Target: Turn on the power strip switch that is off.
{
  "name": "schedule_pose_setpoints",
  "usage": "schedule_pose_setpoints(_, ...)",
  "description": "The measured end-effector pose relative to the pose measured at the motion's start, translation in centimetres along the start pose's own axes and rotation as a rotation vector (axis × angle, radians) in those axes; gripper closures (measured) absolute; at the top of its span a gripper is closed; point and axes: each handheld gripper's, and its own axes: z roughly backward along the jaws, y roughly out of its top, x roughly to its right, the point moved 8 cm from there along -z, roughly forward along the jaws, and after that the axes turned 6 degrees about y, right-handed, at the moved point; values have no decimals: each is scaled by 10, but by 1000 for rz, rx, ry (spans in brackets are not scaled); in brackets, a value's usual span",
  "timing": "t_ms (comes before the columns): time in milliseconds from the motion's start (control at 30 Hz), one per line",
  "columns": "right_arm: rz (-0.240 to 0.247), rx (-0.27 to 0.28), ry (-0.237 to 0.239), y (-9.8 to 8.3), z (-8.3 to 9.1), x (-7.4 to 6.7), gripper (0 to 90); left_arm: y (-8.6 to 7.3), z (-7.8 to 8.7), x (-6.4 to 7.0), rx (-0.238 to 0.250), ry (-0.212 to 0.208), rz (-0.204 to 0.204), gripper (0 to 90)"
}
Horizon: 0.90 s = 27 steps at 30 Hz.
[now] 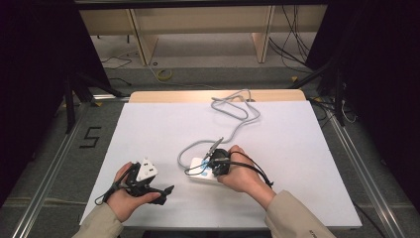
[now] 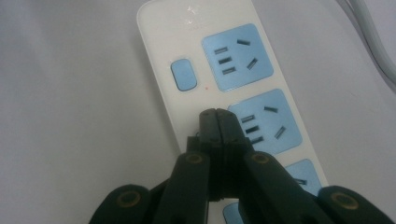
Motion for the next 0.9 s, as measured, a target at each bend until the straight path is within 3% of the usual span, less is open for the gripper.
schedule_pose_setpoints(233, -17, 34, 15, 2, 3, 1, 900, 0, 0, 0, -1, -2, 2, 25)
schedule_pose_setpoints(900, -29, 84, 1, 4, 13, 5, 900, -1, 0, -1, -4, 1, 6, 27)
